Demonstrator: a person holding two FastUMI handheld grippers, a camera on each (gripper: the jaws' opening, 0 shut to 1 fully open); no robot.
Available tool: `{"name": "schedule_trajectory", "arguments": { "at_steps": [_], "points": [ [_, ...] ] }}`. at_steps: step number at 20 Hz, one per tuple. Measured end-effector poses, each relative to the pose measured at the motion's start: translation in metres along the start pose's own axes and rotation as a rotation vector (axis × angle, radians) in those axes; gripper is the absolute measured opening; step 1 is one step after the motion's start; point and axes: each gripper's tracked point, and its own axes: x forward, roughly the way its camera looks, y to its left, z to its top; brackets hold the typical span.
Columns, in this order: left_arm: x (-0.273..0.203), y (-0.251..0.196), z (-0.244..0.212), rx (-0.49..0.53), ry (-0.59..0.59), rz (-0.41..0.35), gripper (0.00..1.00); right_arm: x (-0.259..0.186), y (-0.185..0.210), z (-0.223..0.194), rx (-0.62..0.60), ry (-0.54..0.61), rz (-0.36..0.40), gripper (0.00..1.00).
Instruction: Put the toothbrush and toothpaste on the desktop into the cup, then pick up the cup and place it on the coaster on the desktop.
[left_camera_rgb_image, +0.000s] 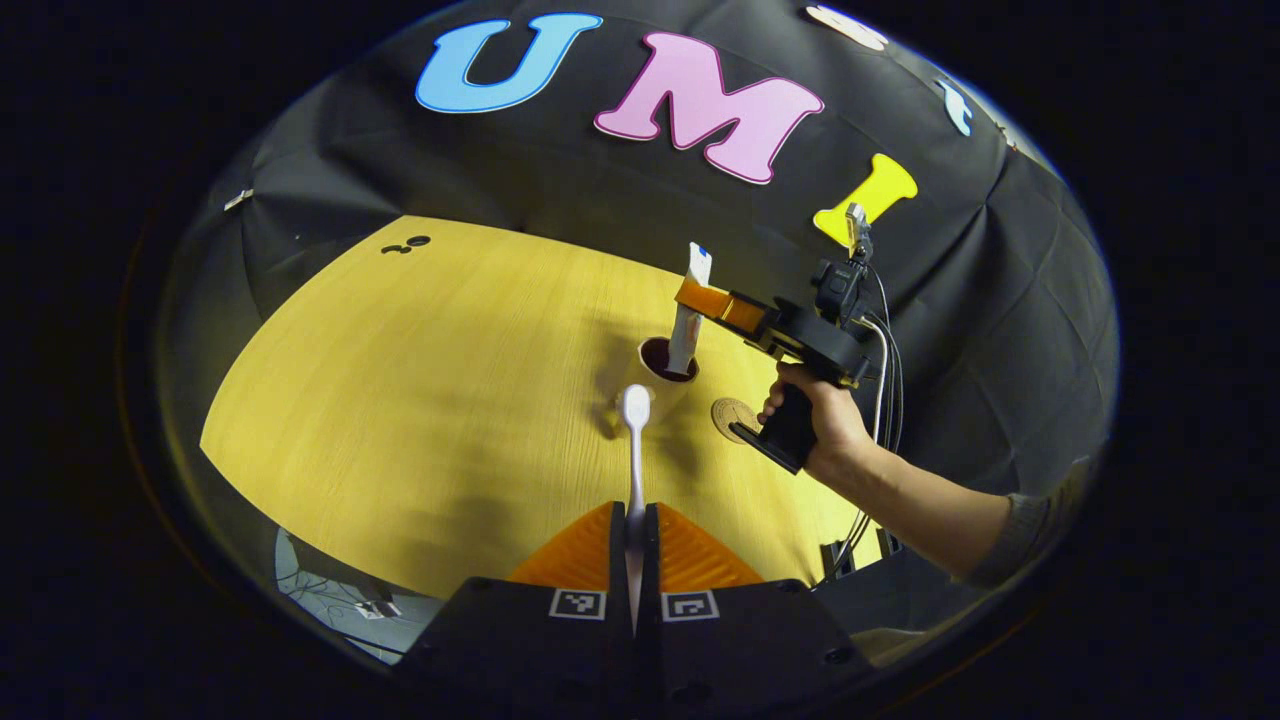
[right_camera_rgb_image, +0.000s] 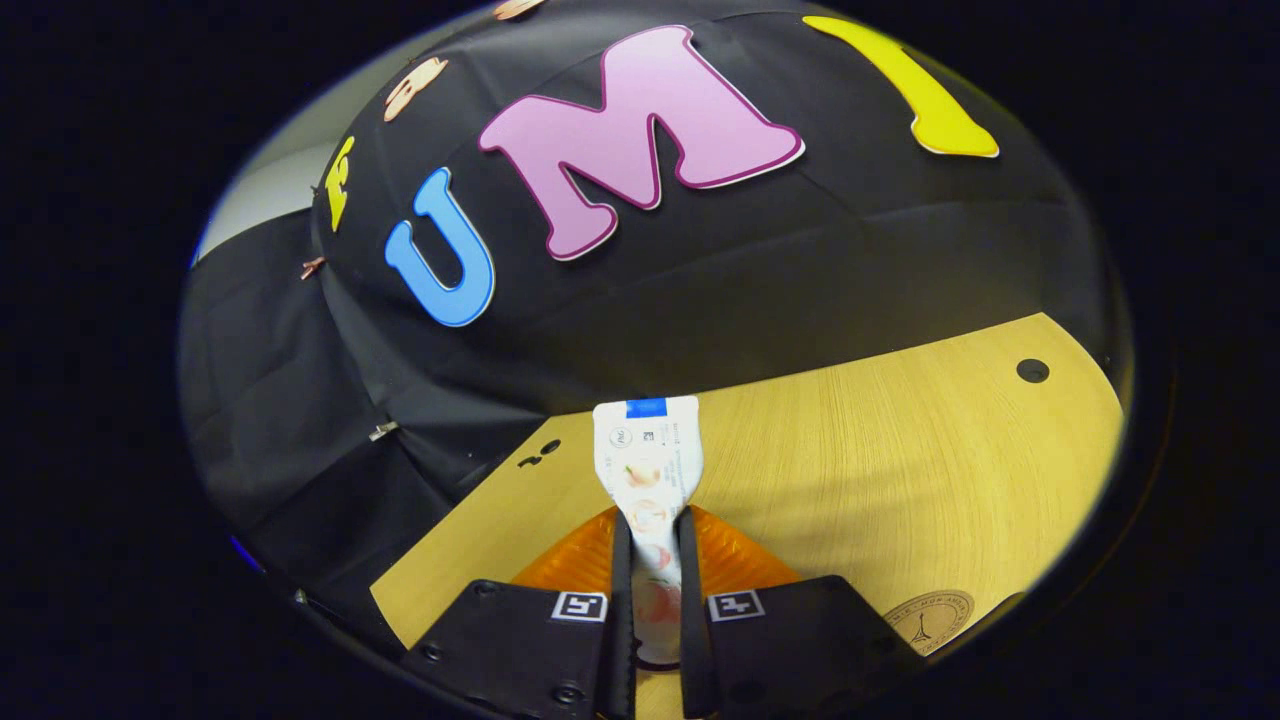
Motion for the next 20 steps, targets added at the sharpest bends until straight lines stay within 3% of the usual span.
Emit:
{"name": "schedule_trajectory", "arguments": {
  "at_steps": [2,3,5,6,7,8,9,10,11,12,13,14,15,20],
  "points": [
    [-0.002,0.002,0.001,-0.002,-0.005,-0.002,0.11,0.0,0.0,-0.01,-0.011,0.021,-0.003,0.25],
    [-0.002,0.002,0.001,0.0,-0.006,0.0,0.06,-0.004,0.002,-0.015,-0.017,0.035,0.0,0.26],
    [-0.004,0.004,-0.001,0.002,-0.006,-0.001,0.06,-0.007,0.004,-0.025,-0.038,0.059,-0.007,0.3],
    [-0.006,0.003,-0.002,-0.001,-0.003,-0.003,0.06,-0.009,0.002,-0.03,-0.051,0.07,-0.016,0.15],
    [-0.005,0.002,-0.002,-0.005,-0.002,-0.005,0.06,-0.011,0.003,-0.034,-0.055,0.082,-0.019,0.34],
    [-0.004,0.002,-0.002,-0.007,0.0,-0.007,0.06,-0.013,0.006,-0.038,-0.05,0.092,-0.013,0.19],
    [-0.004,0.002,-0.004,-0.006,0.0,-0.007,0.06,-0.016,0.009,-0.038,-0.045,0.087,-0.005,0.22],
    [-0.006,0.002,-0.003,-0.002,-0.001,-0.008,0.06,-0.02,0.012,-0.036,-0.044,0.082,-0.003,0.46],
    [-0.005,0.001,-0.003,0.001,-0.003,-0.011,0.06,-0.024,0.013,-0.035,-0.04,0.081,-0.002,0.33],
    [-0.006,0.001,0.001,0.003,-0.008,-0.013,0.06,-0.03,0.015,-0.033,-0.029,0.08,0.003,0.64],
    [-0.005,0.001,0.003,0.005,-0.013,-0.017,0.06,-0.035,0.017,-0.029,-0.018,0.074,0.004,0.64],
    [-0.005,0.0,0.008,0.008,-0.02,-0.022,0.06,-0.044,0.019,-0.023,-0.012,0.063,0.005,0.48],
    [-0.003,-0.002,0.014,0.012,-0.029,-0.031,0.06,-0.053,0.019,-0.017,-0.008,0.051,0.002,0.65],
    [0.017,-0.024,0.062,0.059,-0.098,-0.09,0.06,-0.114,0.021,-0.006,0.02,0.056,0.012,0.69]
  ]
}}
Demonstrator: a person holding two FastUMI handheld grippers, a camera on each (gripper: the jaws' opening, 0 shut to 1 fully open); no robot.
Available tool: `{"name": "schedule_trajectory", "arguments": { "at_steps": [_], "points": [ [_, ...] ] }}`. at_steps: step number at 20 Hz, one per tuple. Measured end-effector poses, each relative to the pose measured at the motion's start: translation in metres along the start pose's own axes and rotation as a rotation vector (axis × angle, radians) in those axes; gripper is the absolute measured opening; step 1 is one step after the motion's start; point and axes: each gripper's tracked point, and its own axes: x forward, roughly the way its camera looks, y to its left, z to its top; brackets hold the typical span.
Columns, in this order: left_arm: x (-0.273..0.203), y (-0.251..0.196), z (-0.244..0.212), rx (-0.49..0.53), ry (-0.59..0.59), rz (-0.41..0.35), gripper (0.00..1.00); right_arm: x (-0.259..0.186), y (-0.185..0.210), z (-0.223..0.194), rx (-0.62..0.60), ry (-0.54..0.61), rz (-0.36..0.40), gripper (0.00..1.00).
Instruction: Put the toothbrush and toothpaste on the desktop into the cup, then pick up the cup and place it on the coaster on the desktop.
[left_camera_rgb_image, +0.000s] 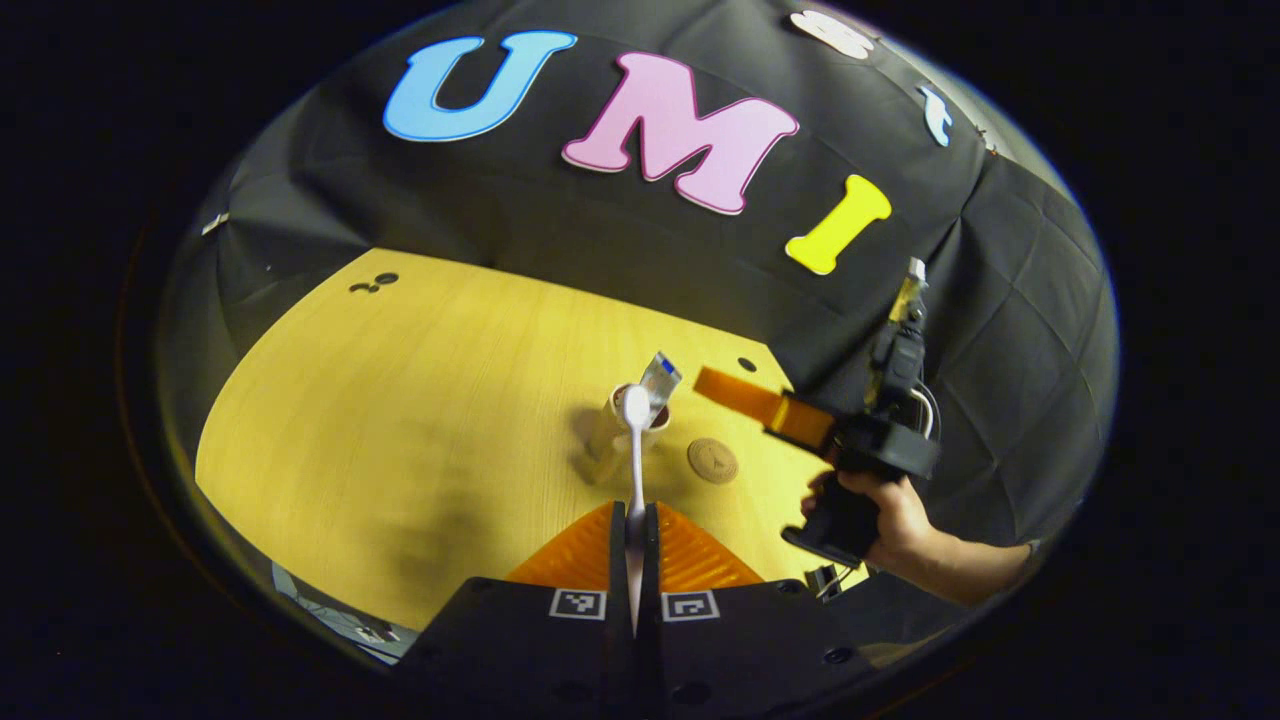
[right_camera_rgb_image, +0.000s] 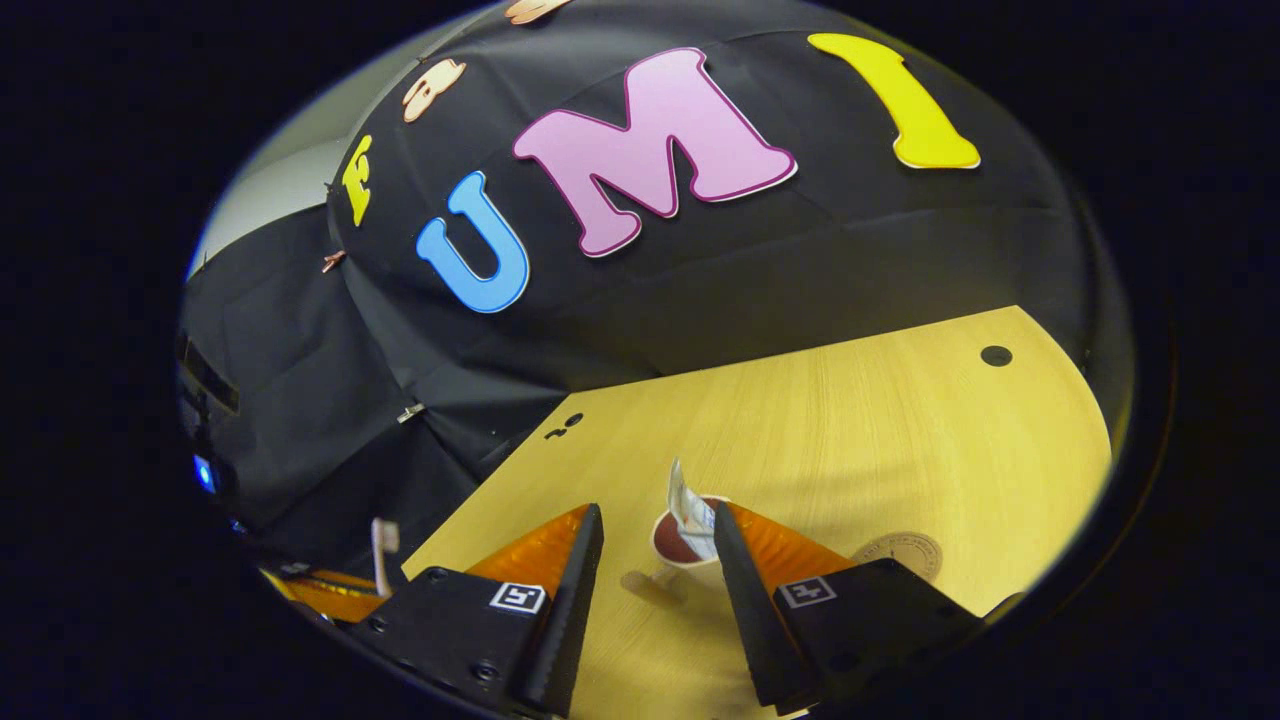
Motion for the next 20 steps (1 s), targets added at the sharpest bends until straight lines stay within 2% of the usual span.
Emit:
{"name": "schedule_trajectory", "arguments": {
  "at_steps": [4,9,13,15,20],
  "points": [
    [0.03,-0.013,0.044,0.062,-0.06,-0.044,0.06,-0.048,-0.001,-0.038,0.06,0.082,-0.011,0.69],
    [0.067,-0.023,0.094,0.102,-0.141,-0.092,0.06,-0.093,-0.019,-0.077,0.153,0.146,-0.087,0.69],
    [0.103,-0.016,0.127,0.123,-0.217,-0.081,0.06,-0.121,-0.043,-0.085,0.188,0.15,-0.169,0.69],
    [0.134,-0.006,0.145,0.096,-0.263,-0.07,0.06,-0.139,-0.059,-0.097,0.223,0.165,-0.235,0.69],
    [0.189,0.006,0.154,0.101,-0.289,-0.049,0.06,-0.168,-0.082,-0.104,0.28,0.153,-0.332,0.69]
  ]
}}
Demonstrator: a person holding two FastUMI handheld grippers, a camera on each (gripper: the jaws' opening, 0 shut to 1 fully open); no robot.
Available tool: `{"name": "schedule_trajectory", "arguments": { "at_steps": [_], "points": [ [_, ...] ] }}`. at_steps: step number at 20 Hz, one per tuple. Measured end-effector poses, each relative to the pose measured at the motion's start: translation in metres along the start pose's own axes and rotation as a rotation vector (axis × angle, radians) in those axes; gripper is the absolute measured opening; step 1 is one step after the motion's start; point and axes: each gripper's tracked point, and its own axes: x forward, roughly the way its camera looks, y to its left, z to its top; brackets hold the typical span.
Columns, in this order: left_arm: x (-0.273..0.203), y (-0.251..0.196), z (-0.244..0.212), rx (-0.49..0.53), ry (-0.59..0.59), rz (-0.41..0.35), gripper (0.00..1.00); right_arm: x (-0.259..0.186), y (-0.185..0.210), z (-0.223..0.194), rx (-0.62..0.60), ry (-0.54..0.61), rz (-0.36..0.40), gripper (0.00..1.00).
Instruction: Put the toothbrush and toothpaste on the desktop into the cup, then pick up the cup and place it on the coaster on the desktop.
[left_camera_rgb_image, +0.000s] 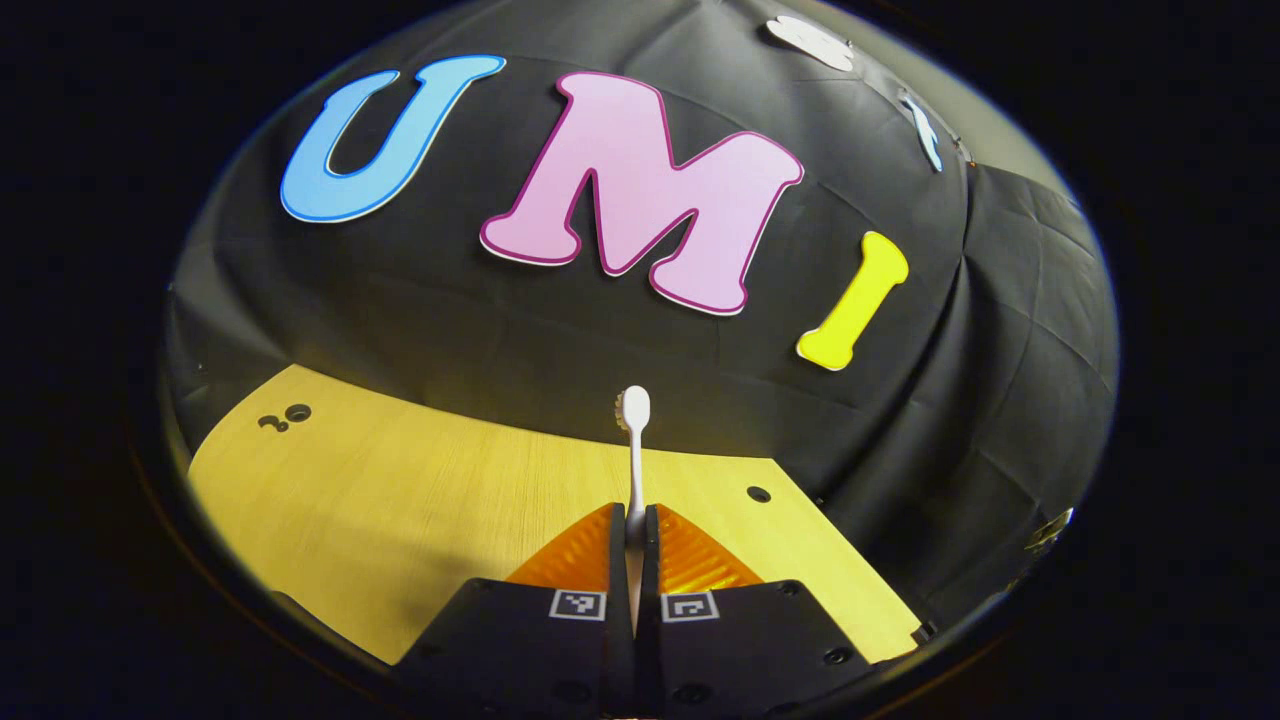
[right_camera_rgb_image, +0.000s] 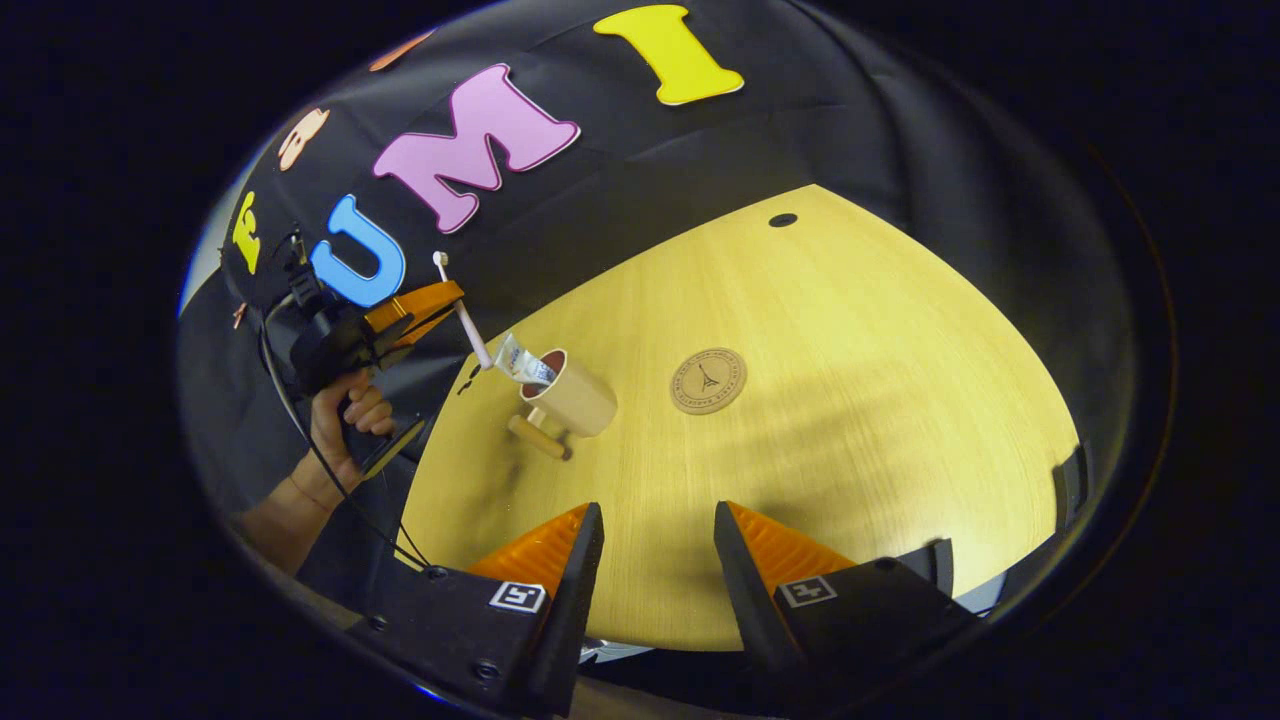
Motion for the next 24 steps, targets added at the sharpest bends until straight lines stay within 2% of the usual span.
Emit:
{"name": "schedule_trajectory", "arguments": {
  "at_steps": [3,6,9,16,19,21,22,23,24],
  "points": [
    [0.019,0.006,-0.015,0.026,0.017,0.009,0.06,-0.008,-0.013,0.004,0.009,-0.015,-0.034,0.69],
    [0.03,0.004,-0.026,0.047,0.003,-0.018,0.06,-0.013,-0.023,0.006,0.027,-0.025,-0.061,0.69],
    [0.034,0.013,-0.037,0.077,0.02,0.008,0.06,-0.017,-0.026,0.006,0.005,-0.031,-0.085,0.69],
    [0.032,0.014,-0.07,0.044,0.113,-0.031,0.09,-0.019,-0.018,0.001,-0.012,-0.039,-0.083,0.69],
    [0.023,0.006,-0.08,0.017,0.147,-0.085,0.12,-0.022,-0.015,0.001,-0.009,-0.05,-0.084,0.69],
    [0.018,0.005,-0.085,0.009,0.164,-0.104,0.2,-0.024,-0.014,0.0,-0.006,-0.056,-0.082,0.69],
    [0.014,0.006,-0.087,0.011,0.178,-0.102,0.31,-0.025,-0.013,-0.001,-0.006,-0.057,-0.081,0.69],
    [0.012,0.008,-0.092,0.015,0.196,-0.098,0.28,-0.025,-0.012,-0.001,-0.005,-0.06,-0.08,0.69],
    [0.007,0.009,-0.095,0.022,0.215,-0.093,0.47,-0.026,-0.011,0.0,-0.004,-0.063,-0.076,0.69]
  ]
}}
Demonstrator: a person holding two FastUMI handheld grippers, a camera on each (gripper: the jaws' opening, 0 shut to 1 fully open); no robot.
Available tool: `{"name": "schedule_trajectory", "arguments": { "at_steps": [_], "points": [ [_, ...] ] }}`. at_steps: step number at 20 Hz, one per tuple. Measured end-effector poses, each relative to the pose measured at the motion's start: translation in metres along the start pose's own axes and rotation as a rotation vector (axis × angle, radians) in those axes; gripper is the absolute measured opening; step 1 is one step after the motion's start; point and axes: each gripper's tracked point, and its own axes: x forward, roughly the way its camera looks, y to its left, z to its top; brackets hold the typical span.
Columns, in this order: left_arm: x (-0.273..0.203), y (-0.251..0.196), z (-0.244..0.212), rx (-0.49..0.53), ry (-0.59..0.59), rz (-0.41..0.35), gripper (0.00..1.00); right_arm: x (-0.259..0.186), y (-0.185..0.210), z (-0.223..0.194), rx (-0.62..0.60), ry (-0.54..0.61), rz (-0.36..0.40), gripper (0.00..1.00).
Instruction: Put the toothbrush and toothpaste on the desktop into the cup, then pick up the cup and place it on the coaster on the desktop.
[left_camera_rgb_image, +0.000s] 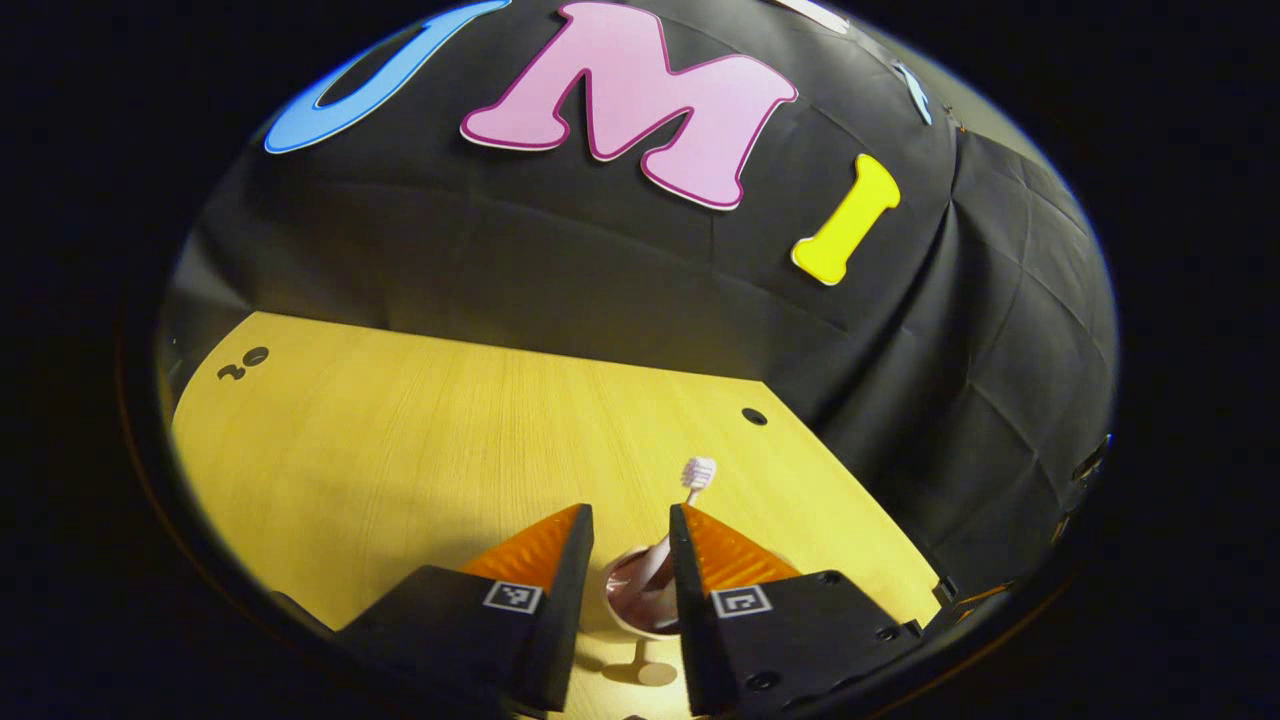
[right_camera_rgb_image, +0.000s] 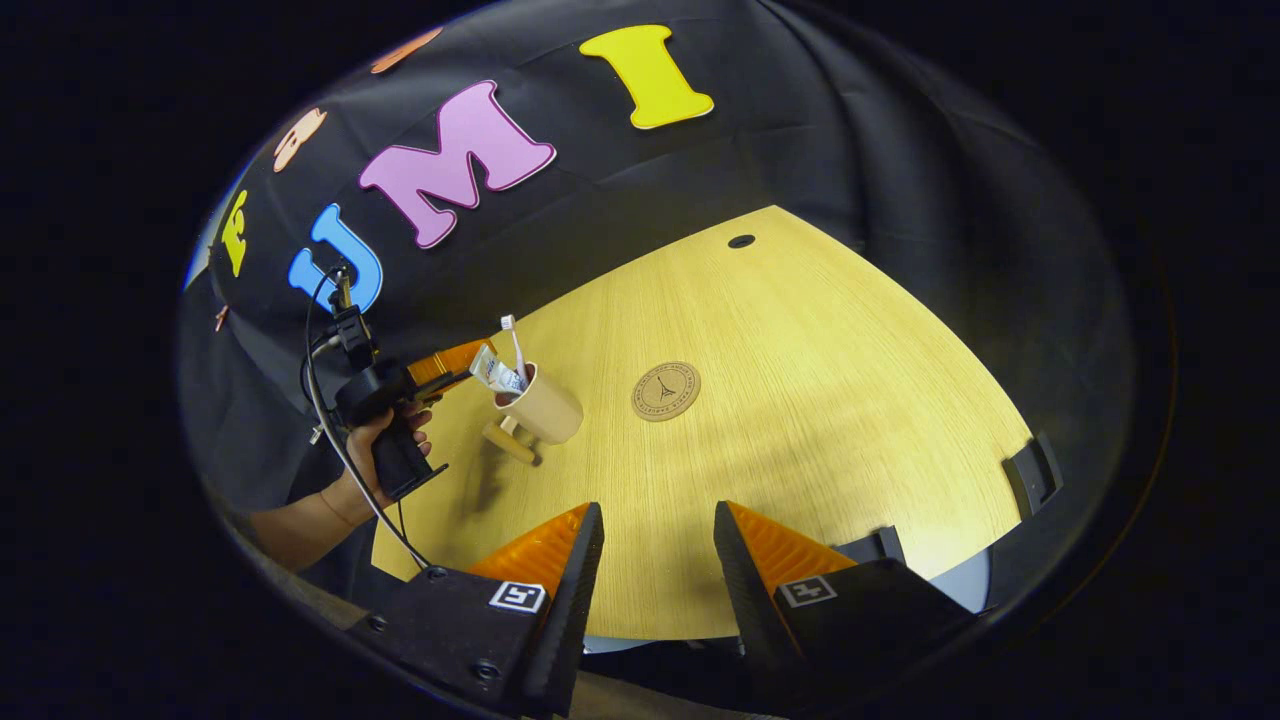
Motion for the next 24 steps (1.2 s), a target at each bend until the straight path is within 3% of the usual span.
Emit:
{"name": "schedule_trajectory", "arguments": {
  "at_steps": [1,2,4,12,19,20,21,22,24],
  "points": [
    [-0.003,-0.002,-0.004,0.007,0.019,-0.006,0.6,-0.001,0.001,0.001,0.002,-0.007,0.003,0.69],
    [-0.01,-0.003,-0.008,0.018,0.043,-0.01,0.47,-0.002,0.002,0.003,0.005,-0.015,0.008,0.69],
    [-0.022,-0.003,-0.017,0.055,0.092,-0.004,0.64,-0.004,0.003,0.007,0.01,-0.029,0.017,0.69],
    [-0.059,-0.007,-0.074,0.16,0.342,-0.006,0.72,-0.012,-0.004,0.005,0.046,-0.05,0.017,0.69],
    [-0.024,0.005,-0.115,0.175,0.53,0.04,0.72,-0.023,-0.016,0.001,0.081,-0.071,-0.015,0.69],
    [-0.019,0.002,-0.118,0.17,0.544,0.037,0.82,-0.025,-0.019,0.0,0.086,-0.072,-0.023,0.69],
    [-0.014,-0.001,-0.121,0.168,0.555,0.032,0.81,-0.028,-0.023,-0.001,0.092,-0.076,-0.033,0.69],
    [-0.01,-0.003,-0.122,0.169,0.567,0.028,0.71,-0.03,-0.027,-0.001,0.099,-0.08,-0.042,0.69],
    [-0.002,-0.007,-0.126,0.177,0.582,0.028,0.69,-0.033,-0.034,-0.001,0.12,-0.087,-0.058,0.69]
  ]
}}
